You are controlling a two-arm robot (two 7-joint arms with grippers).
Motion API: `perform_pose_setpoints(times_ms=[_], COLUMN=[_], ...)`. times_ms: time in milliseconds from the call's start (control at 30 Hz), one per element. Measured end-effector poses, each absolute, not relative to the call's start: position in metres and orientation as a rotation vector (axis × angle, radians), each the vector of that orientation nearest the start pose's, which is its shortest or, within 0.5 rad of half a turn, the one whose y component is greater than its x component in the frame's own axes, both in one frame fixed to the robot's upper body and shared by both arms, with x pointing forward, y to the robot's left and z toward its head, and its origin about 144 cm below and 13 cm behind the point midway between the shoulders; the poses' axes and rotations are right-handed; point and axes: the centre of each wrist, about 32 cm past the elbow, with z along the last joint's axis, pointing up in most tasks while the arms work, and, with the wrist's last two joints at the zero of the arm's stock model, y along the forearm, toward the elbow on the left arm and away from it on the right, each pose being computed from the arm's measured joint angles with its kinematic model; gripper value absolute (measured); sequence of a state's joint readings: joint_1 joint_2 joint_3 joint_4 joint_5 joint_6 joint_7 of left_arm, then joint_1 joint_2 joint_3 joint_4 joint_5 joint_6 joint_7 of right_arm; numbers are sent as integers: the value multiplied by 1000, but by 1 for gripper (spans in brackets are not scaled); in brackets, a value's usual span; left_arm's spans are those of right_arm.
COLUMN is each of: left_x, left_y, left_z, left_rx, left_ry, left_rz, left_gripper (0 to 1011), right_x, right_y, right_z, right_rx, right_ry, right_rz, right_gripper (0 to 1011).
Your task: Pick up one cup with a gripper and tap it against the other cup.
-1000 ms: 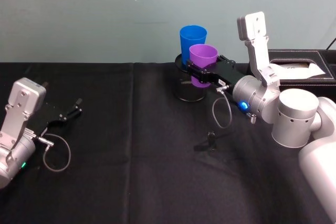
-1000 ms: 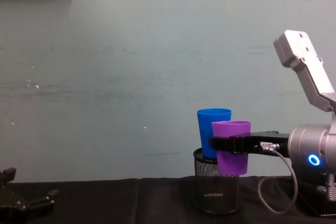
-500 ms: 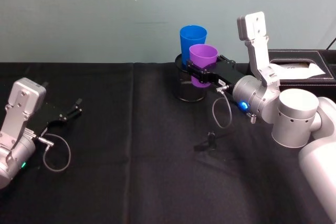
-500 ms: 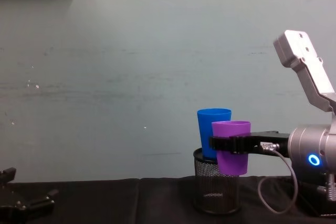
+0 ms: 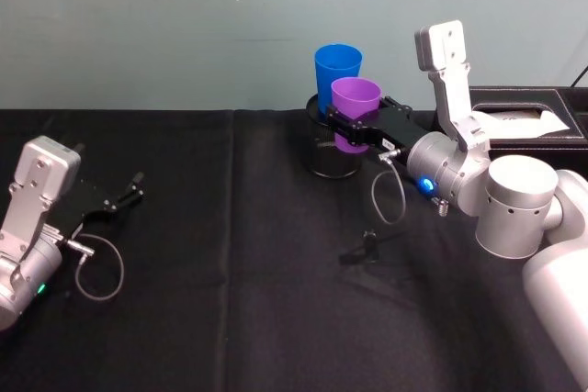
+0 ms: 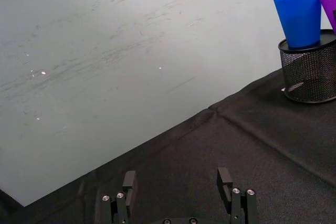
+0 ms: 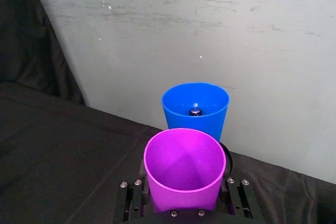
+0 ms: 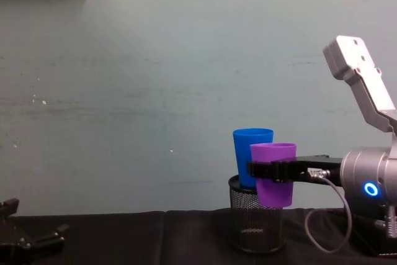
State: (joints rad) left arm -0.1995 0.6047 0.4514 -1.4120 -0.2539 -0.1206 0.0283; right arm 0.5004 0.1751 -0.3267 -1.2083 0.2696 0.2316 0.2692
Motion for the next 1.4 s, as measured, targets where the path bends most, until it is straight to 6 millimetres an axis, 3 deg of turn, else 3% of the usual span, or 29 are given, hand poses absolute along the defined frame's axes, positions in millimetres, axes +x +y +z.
perform_pose_setpoints(times_ms=[1400], left_x=[489], left_y=[310], left_z=[1140], left_rx=[304], left_ry=[-285], left_rz=[1248], left_gripper=[1000], right_x=[587], right_y=[-203], right_z=[1207], right_rx=[-142], right_ry=[95], right_rz=[-1068], right_gripper=[715])
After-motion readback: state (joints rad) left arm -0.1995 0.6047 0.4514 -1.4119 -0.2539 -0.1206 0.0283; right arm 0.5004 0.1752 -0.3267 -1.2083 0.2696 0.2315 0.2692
